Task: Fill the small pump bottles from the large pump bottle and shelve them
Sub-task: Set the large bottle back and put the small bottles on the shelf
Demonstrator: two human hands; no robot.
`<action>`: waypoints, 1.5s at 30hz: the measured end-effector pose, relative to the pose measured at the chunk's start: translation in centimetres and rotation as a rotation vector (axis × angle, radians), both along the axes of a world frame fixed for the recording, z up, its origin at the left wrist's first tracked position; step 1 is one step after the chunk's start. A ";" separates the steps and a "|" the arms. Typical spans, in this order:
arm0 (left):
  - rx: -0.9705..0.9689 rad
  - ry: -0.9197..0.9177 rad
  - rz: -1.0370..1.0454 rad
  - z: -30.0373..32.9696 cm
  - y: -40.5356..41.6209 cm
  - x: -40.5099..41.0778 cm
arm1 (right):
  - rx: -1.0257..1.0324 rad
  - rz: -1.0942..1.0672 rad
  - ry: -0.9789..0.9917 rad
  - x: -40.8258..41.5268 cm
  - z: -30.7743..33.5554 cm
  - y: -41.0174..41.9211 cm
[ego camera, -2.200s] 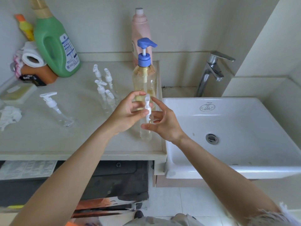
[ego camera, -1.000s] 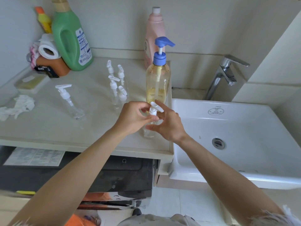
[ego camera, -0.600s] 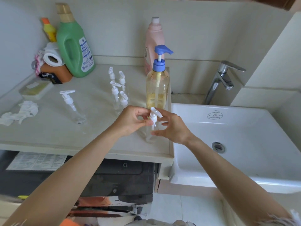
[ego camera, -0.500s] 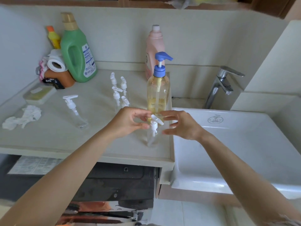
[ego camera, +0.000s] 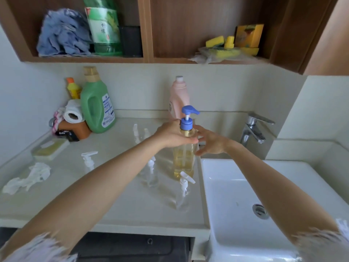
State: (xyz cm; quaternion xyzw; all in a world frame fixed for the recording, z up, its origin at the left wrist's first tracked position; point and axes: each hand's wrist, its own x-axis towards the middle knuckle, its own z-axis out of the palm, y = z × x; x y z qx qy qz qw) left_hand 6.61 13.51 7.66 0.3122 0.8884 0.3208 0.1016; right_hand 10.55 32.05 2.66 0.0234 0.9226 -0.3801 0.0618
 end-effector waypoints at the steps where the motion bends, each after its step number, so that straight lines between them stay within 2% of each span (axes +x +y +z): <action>1: -0.022 0.001 -0.005 -0.4 0.0 -0.3 | 0.022 -0.010 0.013 0.0 -0.2 -0.3; 4: -0.080 -0.007 -0.024 -1.0 -0.6 -2.0 | 0.117 -0.075 0.107 -1.2 -0.6 -2.5; 7: -0.108 0.008 -0.049 -0.6 -1.5 -4.8 | 0.130 -0.178 0.182 -3.3 -1.2 -5.0; 11: -0.242 0.026 -0.033 0.6 -2.3 -9.5 | 0.148 -0.189 0.165 -7.5 -1.6 -6.2; 14: -0.311 0.058 -0.019 1.2 -2.2 -13.1 | 0.304 -0.156 0.129 -10.6 -0.8 -6.3; 19: -0.289 0.070 0.086 1.0 -1.7 -19.6 | 0.420 -0.155 0.088 -16.9 -0.3 -6.2; 22: -0.251 0.085 0.125 0.4 -1.4 -23.5 | 0.404 -0.172 0.081 -21.5 -0.7 -6.0; 26: -0.152 0.002 0.137 0.4 -1.1 -27.7 | 0.362 -0.164 0.058 -25.9 -0.5 -5.9; 31: -0.134 0.069 0.198 0.0 0.1 -31.6 | 0.337 -0.224 0.008 -29.9 0.4 -4.9; 37: 0.025 0.126 0.332 -1.5 1.1 -33.7 | 0.249 -0.270 -0.028 -31.3 0.8 -5.3; 45: -0.089 0.066 0.255 -1.4 0.8 -32.7 | 0.029 -0.308 -0.021 -29.9 -0.6 -5.9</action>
